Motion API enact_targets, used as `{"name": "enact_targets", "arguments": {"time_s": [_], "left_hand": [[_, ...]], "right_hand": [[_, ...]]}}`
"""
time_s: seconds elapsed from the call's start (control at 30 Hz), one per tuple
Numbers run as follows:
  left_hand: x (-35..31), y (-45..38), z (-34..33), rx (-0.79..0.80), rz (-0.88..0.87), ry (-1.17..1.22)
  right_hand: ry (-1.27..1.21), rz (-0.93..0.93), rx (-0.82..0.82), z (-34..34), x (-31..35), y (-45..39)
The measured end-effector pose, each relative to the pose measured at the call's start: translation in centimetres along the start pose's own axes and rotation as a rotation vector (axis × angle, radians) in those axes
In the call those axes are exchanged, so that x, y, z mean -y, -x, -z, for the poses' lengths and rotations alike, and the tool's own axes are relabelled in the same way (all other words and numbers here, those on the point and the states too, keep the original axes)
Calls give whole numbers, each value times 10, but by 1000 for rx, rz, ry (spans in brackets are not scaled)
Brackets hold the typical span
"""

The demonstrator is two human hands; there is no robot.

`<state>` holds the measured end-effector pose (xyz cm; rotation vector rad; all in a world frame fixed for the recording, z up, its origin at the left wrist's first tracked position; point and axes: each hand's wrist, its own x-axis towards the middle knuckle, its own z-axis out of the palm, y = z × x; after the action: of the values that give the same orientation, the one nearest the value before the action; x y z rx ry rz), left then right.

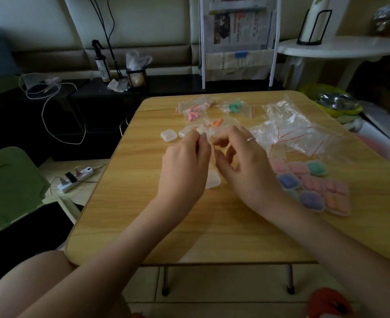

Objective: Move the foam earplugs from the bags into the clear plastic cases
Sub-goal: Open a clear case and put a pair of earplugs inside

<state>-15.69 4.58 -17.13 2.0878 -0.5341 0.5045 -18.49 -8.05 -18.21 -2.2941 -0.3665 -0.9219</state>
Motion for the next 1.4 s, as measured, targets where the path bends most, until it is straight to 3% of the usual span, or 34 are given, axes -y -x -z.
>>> {"name": "enact_targets", "arguments": {"time_s": [0.17, 0.47, 0.7, 0.87, 0.93, 1.0, 1.1, 1.27, 1.4], "left_hand": [[6, -1, 0, 33, -42, -58], [3, -1, -1, 92, -72, -32], [5, 3, -4, 35, -260, -160], [-2, 8, -6, 61, -428, -116], [0, 8, -7, 64, -438, -109], [2, 10, -7, 98, -422, -95], [-4, 12, -4, 133, -316, 6], [-5, -6, 4, -63, 314, 409], [12, -22, 8, 70, 659, 752]], "right_hand": [[-95, 62, -8, 1, 6, 1], [-259, -173, 120, 5, 7, -3], [50, -216, 263, 8, 0, -7], [-626, -543, 368, 2, -2, -9], [-653, -476, 352, -1, -6, -8], [-521, -354, 293, 0, -11, -7], [-332, -291, 256, 6, -15, -8], [-559, -415, 279, 19, -8, -14], [-612, -428, 297, 21, -5, -13]]}}
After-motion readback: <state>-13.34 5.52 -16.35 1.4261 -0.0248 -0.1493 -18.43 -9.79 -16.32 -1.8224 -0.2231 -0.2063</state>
